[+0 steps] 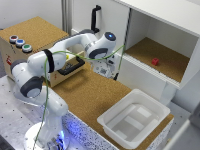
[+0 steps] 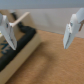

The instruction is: Grasp the purple block

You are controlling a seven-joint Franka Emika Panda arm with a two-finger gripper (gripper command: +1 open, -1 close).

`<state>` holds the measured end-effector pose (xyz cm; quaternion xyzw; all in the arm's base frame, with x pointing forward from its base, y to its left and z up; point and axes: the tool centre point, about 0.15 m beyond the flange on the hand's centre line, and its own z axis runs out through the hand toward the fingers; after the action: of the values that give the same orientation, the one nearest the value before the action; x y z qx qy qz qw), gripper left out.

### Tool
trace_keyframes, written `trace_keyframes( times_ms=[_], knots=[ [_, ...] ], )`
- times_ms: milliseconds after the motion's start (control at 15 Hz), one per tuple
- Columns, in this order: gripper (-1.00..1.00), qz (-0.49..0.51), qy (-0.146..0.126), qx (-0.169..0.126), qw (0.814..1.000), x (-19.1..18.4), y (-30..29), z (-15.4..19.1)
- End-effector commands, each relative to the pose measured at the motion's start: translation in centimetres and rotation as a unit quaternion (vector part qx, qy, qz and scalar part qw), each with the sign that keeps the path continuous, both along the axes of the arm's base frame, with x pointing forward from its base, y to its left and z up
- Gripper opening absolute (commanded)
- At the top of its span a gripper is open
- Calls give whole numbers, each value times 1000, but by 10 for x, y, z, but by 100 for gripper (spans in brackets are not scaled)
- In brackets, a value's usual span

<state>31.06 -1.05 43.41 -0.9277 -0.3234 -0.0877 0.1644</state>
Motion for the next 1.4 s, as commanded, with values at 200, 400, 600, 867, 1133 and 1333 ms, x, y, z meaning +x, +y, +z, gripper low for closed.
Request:
trace_keyframes(
  times_ms=[200,400,600,867,1133,1333],
  knots=[
    [100,252,-43,-81,963,-18,163,37],
    [100,333,-47,-118,934,-21,233,40],
    [100,400,-69,-154,901,-30,288,35],
    [100,469,-96,-152,865,-40,320,13],
    [100,504,-98,-174,840,-35,346,-24],
    [100,465,-126,-188,856,-22,351,-50]
  ],
)
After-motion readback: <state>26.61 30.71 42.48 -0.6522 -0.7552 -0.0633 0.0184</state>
